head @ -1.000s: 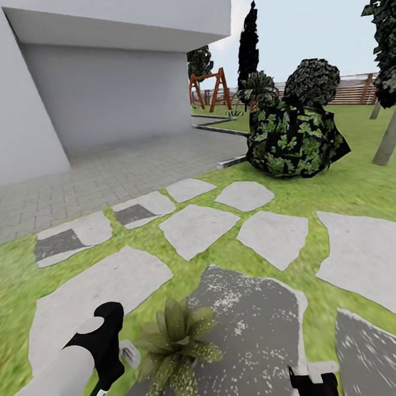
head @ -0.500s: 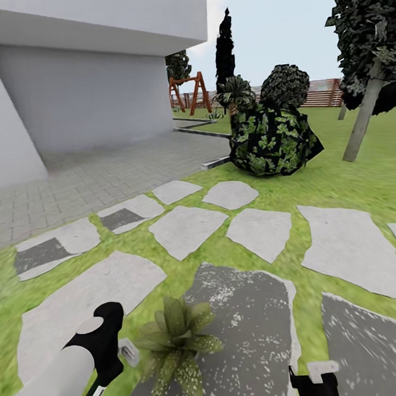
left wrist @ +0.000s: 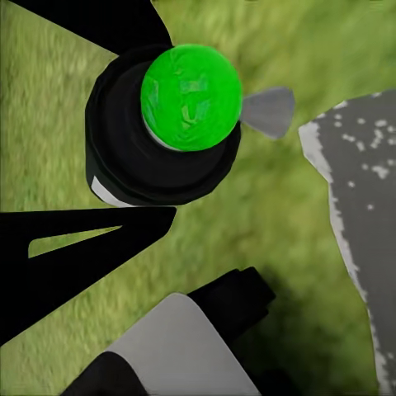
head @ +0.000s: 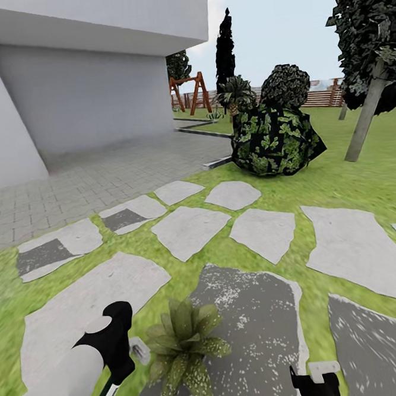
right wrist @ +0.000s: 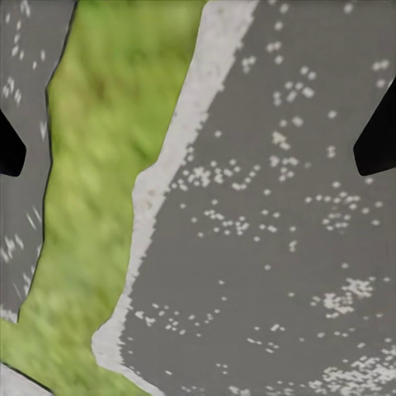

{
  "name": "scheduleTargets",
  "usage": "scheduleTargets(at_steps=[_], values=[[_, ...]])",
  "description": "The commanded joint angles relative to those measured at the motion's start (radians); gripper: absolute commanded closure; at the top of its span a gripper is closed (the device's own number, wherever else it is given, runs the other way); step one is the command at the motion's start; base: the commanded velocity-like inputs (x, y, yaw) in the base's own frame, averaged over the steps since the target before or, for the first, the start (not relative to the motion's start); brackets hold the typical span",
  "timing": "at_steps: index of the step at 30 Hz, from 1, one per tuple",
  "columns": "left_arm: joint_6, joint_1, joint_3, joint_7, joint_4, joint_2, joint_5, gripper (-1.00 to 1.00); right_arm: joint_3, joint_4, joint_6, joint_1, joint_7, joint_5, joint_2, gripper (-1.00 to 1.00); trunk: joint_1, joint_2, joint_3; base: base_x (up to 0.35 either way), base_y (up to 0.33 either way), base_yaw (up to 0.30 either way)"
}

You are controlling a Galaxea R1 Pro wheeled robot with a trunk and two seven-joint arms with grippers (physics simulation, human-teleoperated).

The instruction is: Pick up the pesticide atomizer in the garden and spray insectifuge to fully cover both potted plants in the garden.

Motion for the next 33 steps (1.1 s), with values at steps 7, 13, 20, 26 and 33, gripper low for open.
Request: scheduleTargets(at_steps=[7,13,20,26,33], values=[[0.011,-0.001,-0.005,0.013,-0.009,0.011,-0.004,1.0,0.002,0.001,-0.002,-0.001,-0.007,0.006,0.001,-1.0,0.0,0.0,-0.001,0.0,0.0,0.0],[0.012,-0.002,-0.002,0.016,-0.035,0.01,-0.003,1.0,0.002,0.001,-0.002,-0.001,-0.007,0.006,0.001,-1.0,0.0,0.0,-0.001,0.0,0.0,-0.124],[0.013,0.0,-0.001,0.017,-0.031,0.012,-0.003,1.0,0.002,0.001,-0.002,-0.001,-0.007,0.006,0.001,-1.0,0.0,0.0,-0.001,-0.004,0.01,-0.217],[0.013,0.001,0.001,0.018,-0.021,0.02,-0.003,1.0,0.002,0.001,-0.002,-0.001,-0.007,0.006,0.001,-1.0,0.0,0.0,-0.001,-0.132,0.132,-0.011],[0.013,0.025,0.001,0.017,-0.018,0.018,0.0,1.0,0.002,0.001,-0.002,-0.001,-0.007,0.006,0.001,-1.0,0.0,0.0,-0.001,-0.008,0.007,0.0]])
